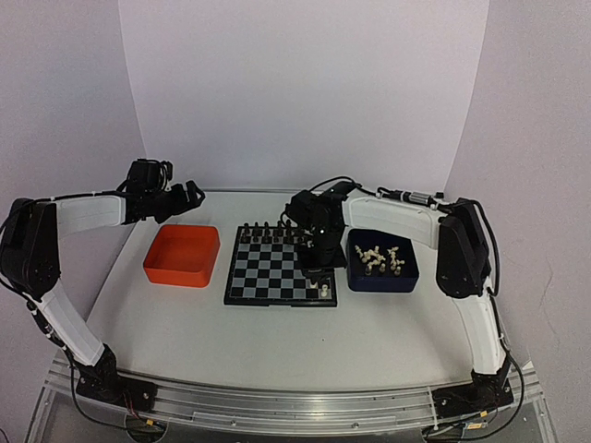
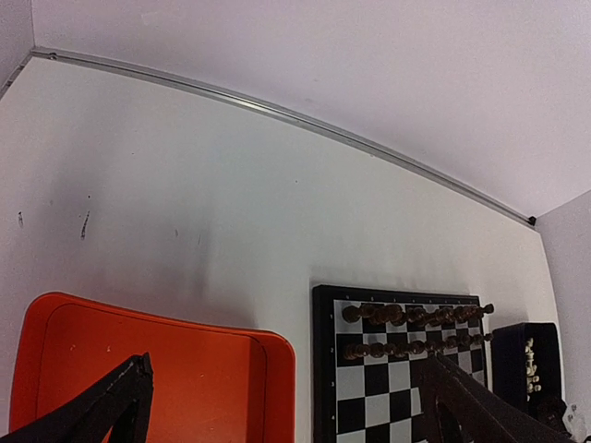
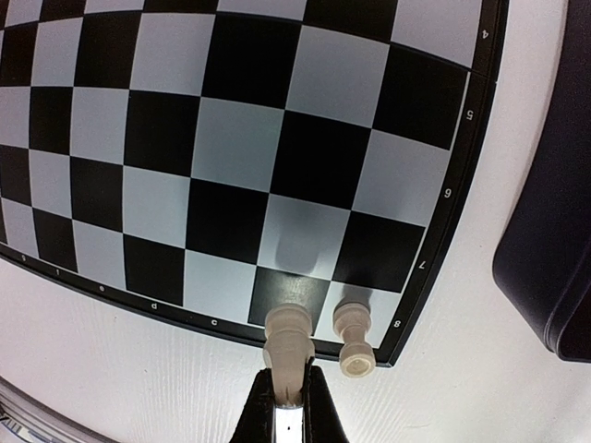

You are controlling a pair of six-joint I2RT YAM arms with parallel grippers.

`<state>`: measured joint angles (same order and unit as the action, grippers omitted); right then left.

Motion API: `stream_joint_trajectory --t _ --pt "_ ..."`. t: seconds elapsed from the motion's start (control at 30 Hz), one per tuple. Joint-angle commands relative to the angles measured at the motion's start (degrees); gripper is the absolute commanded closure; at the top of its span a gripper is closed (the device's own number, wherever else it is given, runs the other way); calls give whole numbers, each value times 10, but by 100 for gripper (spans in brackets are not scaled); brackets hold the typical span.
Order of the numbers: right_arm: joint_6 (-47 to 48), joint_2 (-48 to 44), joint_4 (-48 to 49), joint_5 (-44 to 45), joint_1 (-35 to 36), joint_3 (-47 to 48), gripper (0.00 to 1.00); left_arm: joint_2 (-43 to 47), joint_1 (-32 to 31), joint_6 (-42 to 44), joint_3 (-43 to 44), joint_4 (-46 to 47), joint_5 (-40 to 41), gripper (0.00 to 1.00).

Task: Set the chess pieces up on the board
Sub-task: Place the chess piece on the chessboard.

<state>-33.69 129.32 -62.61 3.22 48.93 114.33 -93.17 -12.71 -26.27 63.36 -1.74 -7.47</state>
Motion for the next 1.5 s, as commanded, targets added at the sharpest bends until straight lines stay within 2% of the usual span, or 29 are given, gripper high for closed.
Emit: stream_joint_trajectory --t 0.0,1.0,1.47 --pt "-13 16 -15 7 5 29 100 18 -2 20 12 -12 8 0" --pt "-3 60 -63 -17 7 91 100 -2 -2 55 35 -36 10 0" --pt "-8 66 -71 -18 7 90 100 -7 -1 65 40 -40 9 0"
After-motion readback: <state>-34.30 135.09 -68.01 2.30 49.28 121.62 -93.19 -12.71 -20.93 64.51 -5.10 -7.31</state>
